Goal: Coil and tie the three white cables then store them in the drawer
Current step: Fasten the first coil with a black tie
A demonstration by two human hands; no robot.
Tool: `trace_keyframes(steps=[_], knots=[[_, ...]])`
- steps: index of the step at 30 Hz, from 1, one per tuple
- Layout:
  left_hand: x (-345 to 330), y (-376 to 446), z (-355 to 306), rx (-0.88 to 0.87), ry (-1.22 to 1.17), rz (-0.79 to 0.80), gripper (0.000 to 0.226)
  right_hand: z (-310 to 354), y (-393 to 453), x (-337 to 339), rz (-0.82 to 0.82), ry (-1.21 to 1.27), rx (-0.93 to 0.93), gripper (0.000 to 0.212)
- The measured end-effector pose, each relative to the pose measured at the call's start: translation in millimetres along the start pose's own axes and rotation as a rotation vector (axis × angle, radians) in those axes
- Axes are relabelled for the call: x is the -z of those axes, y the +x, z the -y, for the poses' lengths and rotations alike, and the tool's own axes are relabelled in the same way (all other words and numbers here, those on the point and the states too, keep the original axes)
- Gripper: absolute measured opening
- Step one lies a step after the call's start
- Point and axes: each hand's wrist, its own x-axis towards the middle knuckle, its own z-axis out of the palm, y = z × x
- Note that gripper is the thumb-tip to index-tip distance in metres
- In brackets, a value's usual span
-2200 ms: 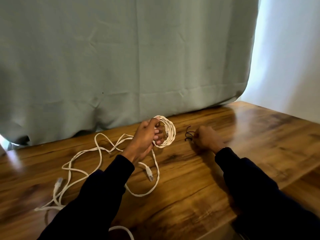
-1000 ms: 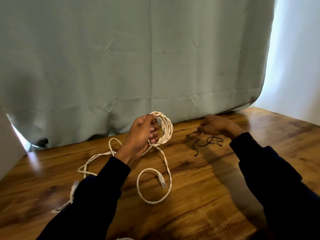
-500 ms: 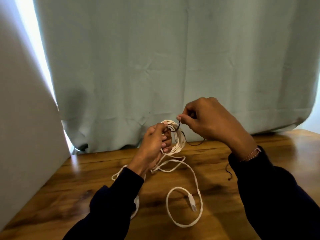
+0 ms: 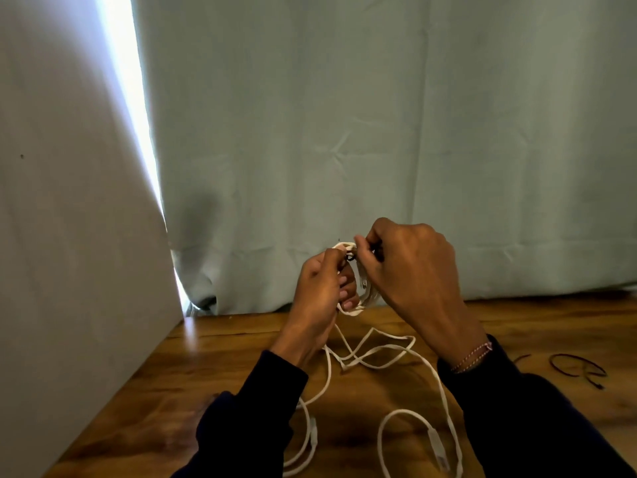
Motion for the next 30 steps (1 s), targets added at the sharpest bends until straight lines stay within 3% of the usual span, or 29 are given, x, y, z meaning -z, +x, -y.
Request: trace_keyframes(steps=[7, 18, 30], knots=[[2.9, 1.5, -1.9, -0.026, -0.009, -0.060, 0.035, -6.0, 0.8, -0.7, 0.189, 0.101, 0.032, 0.026], [2.3, -0.3, 0.3, -0.076, 0.142, -0.085, 0.035, -3.7, -3.5, 2.2, 0.222, -0.058, 0.015, 0.028], [4.5, 1.7, 0.4, -0.091, 0.118, -0.050, 0.033, -5.8, -5.9, -11.7, 0.010, -0.019, 0.170, 0.018]])
